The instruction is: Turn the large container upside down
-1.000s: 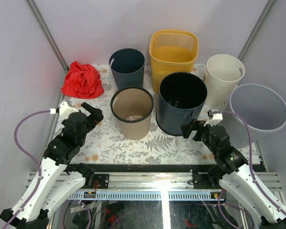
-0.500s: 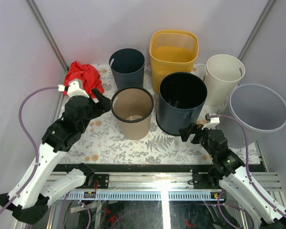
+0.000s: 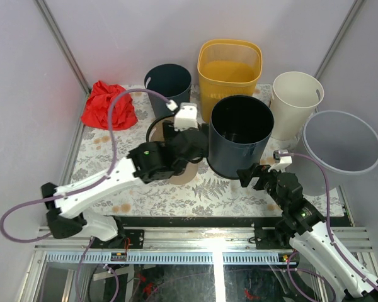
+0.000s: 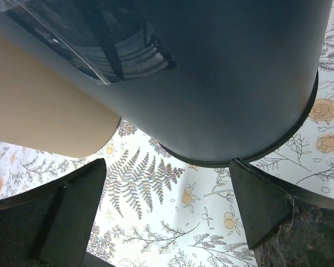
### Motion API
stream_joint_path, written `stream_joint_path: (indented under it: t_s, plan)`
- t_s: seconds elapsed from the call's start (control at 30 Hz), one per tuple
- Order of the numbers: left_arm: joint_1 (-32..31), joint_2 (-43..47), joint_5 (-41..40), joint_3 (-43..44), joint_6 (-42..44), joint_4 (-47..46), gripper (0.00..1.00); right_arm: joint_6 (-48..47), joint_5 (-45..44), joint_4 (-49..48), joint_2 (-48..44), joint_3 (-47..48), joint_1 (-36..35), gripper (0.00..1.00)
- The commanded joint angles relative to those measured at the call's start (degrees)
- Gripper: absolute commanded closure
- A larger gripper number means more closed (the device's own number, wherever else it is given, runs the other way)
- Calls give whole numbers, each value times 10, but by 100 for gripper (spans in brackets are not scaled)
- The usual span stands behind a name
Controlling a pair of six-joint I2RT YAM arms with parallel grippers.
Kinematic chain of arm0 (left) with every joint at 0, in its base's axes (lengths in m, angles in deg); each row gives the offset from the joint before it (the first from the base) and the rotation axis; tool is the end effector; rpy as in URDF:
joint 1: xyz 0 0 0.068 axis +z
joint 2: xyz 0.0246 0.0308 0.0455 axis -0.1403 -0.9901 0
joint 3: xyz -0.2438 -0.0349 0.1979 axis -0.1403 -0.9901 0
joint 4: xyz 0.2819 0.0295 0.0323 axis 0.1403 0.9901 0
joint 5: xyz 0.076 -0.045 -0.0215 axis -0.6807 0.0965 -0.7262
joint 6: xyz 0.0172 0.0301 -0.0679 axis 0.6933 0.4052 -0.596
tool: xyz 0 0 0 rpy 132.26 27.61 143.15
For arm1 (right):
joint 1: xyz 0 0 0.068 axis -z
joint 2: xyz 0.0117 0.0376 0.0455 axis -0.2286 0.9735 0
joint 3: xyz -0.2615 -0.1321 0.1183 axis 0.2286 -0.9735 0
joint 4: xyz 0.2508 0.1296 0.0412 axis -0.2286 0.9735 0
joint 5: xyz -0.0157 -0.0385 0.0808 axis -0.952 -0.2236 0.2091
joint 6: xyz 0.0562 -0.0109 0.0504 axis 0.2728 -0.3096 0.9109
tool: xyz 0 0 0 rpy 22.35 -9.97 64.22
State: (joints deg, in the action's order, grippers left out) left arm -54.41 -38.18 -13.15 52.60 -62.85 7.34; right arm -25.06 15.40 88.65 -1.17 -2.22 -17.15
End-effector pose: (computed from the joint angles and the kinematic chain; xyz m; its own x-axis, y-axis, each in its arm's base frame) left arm 0.1835 -0.2566 0.4431 -0.4455 -0.0148 -0.8952 0.1783 0.9784 -0.1050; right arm 0.1264 0.0664 0.2339 -0.3611 0.3683 -0.8567 -0.2706 0.8378 0.4742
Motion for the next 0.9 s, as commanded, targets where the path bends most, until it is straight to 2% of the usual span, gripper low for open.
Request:
stream_joint_path:
  t_s: [0.0,0.3,0.4,0.5,0.63,0.7,0.77,0.87]
  plan:
    - [-22,-47,-73,34,15,21,21,3,3,-28,-9,0,2,1]
    - [-26,-108,-90,23,17,6,28,4,3,-29,-12,-1,2,1]
    - [-26,-121,-87,17,21,-5,41,4,2,-28,-13,-2,2,1]
    - [-26,-136,-87,19,23,-4,50,4,2,-26,-15,-2,2,1]
    - [-26,-147,-86,19,23,-5,53,6,0,-25,-17,-2,2,1]
    - [-26,-148,-83,18,22,-7,62,6,1,-24,-18,-2,2,1]
    - [-25,-147,-81,17,23,-8,76,6,0,-24,-19,-3,1,1]
    - [-25,-145,-77,16,21,-9,84,6,-1,-22,-20,-3,2,1]
